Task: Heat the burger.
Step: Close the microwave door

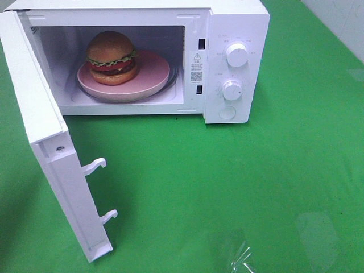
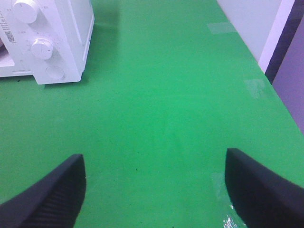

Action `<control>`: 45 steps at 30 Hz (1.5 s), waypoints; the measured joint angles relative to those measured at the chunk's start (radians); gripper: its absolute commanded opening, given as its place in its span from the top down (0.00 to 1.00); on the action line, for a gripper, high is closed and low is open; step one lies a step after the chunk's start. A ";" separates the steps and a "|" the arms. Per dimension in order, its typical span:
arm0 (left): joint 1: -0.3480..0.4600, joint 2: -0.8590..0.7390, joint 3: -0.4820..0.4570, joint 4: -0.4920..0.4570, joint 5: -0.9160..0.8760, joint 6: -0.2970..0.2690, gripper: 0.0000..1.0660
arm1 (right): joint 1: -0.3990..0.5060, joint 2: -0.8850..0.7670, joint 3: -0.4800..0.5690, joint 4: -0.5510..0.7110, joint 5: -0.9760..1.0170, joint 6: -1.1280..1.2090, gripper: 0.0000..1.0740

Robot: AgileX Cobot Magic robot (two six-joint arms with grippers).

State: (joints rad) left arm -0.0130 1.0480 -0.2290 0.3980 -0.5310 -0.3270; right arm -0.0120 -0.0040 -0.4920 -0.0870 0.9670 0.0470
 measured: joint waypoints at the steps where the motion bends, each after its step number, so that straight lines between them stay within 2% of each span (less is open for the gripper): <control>1: 0.000 0.022 0.000 0.047 -0.021 -0.036 1.00 | 0.000 0.000 0.000 0.000 0.000 0.000 0.30; 6: 0.000 0.084 0.000 0.140 -0.090 -0.091 1.00 | 0.000 0.000 0.000 0.000 0.000 0.000 0.30; 9: 0.000 0.109 -0.003 0.170 -0.108 -0.105 1.00 | 0.000 0.000 0.000 0.000 0.000 0.000 0.30; 13: -0.025 0.177 -0.045 0.228 -0.128 -0.135 1.00 | 0.000 0.000 0.000 0.000 0.000 0.000 0.30; 25: -0.128 0.310 -0.129 0.217 -0.138 -0.120 1.00 | 0.000 0.000 0.000 0.000 0.000 0.000 0.30; 45: -0.134 0.456 -0.189 0.185 -0.234 -0.119 1.00 | 0.000 0.000 0.000 0.000 0.000 0.000 0.30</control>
State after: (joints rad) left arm -0.1470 1.5040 -0.4180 0.5830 -0.7650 -0.4460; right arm -0.0120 -0.0040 -0.4920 -0.0870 0.9670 0.0470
